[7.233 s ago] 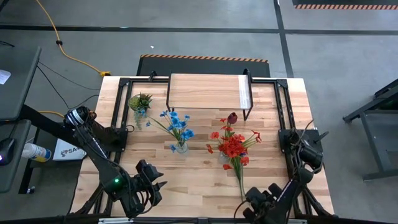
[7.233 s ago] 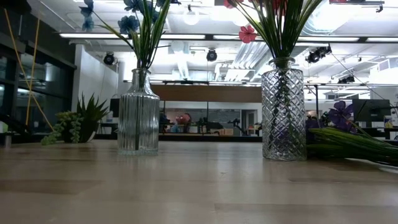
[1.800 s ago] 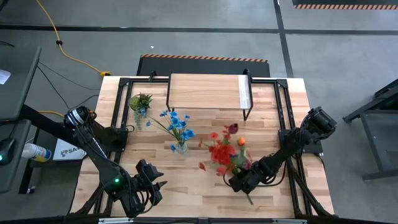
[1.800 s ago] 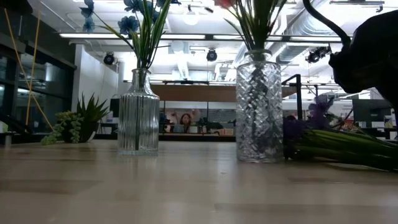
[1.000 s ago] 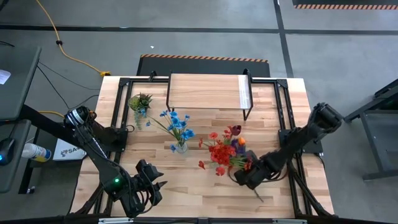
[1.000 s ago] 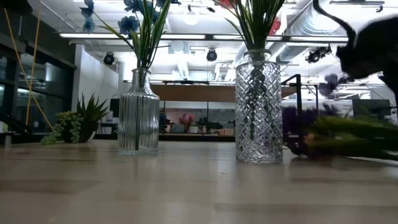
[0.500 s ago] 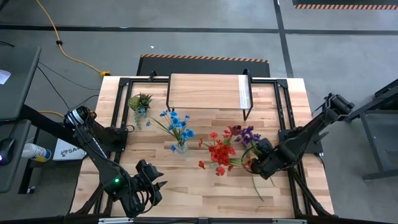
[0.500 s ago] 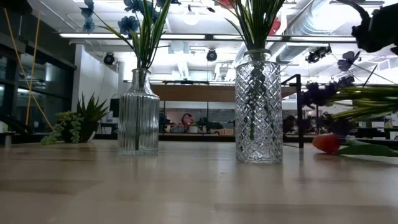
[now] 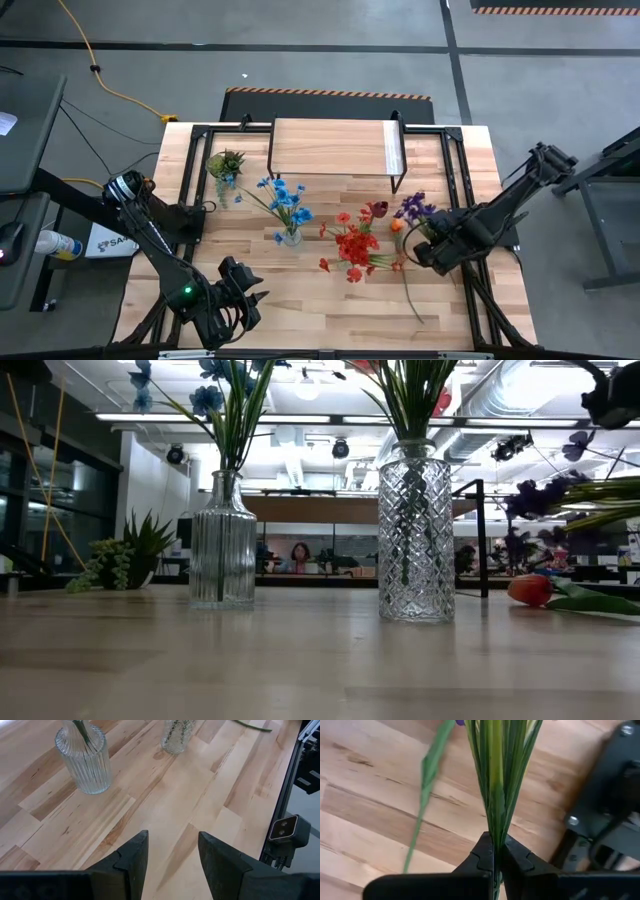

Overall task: Pick and place flowers into a vace then onto a shelf
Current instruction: Put the purple flowers into the left transparent vase

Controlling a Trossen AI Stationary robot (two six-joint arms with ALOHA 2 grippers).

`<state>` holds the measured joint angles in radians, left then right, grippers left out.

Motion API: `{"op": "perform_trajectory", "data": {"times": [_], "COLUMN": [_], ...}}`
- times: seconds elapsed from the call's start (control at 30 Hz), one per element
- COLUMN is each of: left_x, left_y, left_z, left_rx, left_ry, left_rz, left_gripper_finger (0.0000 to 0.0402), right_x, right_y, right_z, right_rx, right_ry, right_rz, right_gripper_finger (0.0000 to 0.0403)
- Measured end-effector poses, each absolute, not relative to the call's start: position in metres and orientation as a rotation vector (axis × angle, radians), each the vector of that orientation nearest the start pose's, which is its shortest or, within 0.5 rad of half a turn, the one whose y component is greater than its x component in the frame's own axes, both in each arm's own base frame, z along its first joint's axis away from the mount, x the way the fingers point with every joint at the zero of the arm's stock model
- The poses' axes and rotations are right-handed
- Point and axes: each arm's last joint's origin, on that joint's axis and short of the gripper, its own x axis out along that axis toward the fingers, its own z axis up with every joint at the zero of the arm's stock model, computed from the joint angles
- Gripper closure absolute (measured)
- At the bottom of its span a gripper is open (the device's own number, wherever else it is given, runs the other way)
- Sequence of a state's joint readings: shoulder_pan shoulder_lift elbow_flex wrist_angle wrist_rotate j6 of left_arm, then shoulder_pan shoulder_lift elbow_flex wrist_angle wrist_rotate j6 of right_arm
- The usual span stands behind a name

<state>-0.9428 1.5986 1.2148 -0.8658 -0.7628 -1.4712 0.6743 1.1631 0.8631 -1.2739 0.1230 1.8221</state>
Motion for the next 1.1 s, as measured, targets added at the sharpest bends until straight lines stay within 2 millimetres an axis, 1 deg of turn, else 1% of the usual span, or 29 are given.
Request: {"op": "perform_trajectory", "data": {"times": [0.1, 0.17, 0.33, 0.43, 0.6, 0.87, 0.97, 1.1], "left_x": [0.195, 0.195, 0.195, 0.196, 0.196, 0.198, 0.199, 0.2], "left_y": [-0.235, -0.235, -0.235, -0.235, -0.236, -0.239, -0.24, -0.241], "left_z": [0.247, 0.247, 0.247, 0.247, 0.248, 0.249, 0.25, 0.25], "left_rx": [-0.447, -0.447, -0.448, -0.451, -0.457, -0.498, -0.51, -0.529], "left_ry": [0.693, 0.693, 0.69, 0.684, 0.678, 0.657, 0.652, 0.639], "left_rz": [0.423, 0.423, 0.423, 0.426, 0.424, 0.405, 0.399, 0.39], "left_gripper_finger": [0.0195, 0.0195, 0.0195, 0.0195, 0.0195, 0.0195, 0.0195, 0.0195], "right_x": [0.124, 0.119, 0.116, 0.122, 0.134, 0.147, 0.147, 0.142], "right_y": [0.096, 0.092, 0.085, 0.082, 0.071, 0.039, 0.028, 0.02], "right_z": [0.239, 0.245, 0.273, 0.291, 0.32, 0.356, 0.376, 0.411], "right_rx": [0.839, 0.813, 0.749, 0.745, 0.713, 0.541, 0.473, 0.4], "right_ry": [1.295, 1.309, 1.281, 1.177, 1.013, 0.752, 0.654, 0.495], "right_rz": [-0.945, -0.98, -1.027, -0.957, -0.902, -0.961, -0.978, -0.981], "right_gripper_finger": [0.04, 0.04, 0.04, 0.04, 0.04, 0.04, 0.04, 0.04]}}
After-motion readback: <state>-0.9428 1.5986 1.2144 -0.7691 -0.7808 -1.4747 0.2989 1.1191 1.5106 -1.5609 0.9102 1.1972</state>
